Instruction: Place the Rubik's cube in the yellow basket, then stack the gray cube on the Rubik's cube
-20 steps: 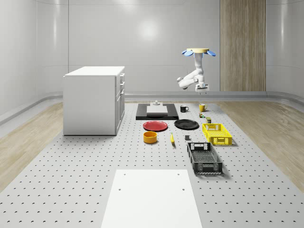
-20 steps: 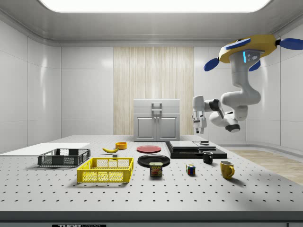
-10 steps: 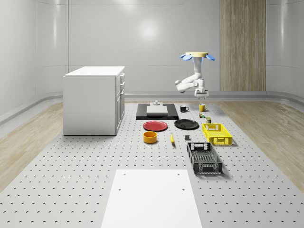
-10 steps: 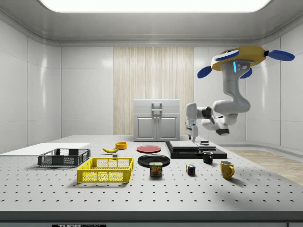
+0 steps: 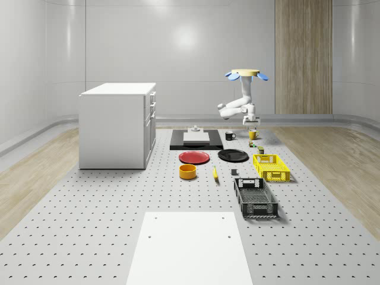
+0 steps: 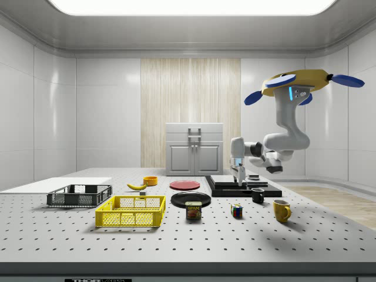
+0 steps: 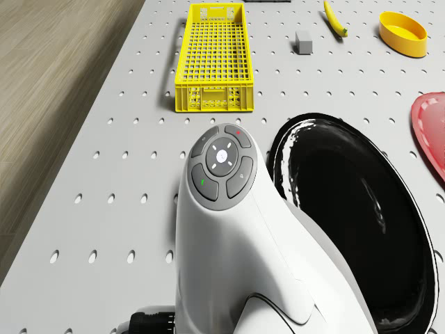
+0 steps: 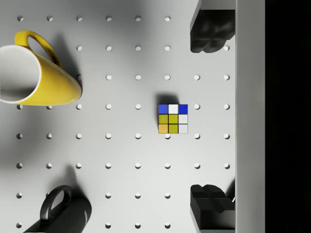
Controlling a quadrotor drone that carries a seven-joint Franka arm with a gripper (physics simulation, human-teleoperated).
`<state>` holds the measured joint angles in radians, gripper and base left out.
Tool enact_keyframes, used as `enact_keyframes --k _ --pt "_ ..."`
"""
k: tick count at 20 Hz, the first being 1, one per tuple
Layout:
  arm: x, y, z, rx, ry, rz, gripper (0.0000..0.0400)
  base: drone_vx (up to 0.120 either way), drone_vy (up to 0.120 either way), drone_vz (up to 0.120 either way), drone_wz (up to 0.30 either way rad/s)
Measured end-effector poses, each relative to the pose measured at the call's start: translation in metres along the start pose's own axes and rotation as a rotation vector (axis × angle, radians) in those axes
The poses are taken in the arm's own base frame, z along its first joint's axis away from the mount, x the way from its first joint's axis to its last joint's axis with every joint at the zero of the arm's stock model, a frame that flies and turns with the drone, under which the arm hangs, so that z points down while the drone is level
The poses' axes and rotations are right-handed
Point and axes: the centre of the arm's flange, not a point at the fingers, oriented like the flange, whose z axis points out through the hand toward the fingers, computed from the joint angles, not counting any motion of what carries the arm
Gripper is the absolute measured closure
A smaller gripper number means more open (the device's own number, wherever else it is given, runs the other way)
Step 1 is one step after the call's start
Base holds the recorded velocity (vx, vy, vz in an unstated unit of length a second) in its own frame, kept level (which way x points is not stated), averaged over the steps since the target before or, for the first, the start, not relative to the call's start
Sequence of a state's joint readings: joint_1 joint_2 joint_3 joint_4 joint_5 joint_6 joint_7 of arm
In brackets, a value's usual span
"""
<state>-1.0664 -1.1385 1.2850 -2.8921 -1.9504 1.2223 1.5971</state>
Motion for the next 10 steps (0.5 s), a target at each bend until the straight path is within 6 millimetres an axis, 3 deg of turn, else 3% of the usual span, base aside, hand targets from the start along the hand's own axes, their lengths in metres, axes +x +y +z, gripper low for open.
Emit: enact_keyframes --k 10 --pt "-0.0001 -0.0001 0.0 -0.001 0.001 0.0 0.0 0.0 0.0 -0.12 0.0"
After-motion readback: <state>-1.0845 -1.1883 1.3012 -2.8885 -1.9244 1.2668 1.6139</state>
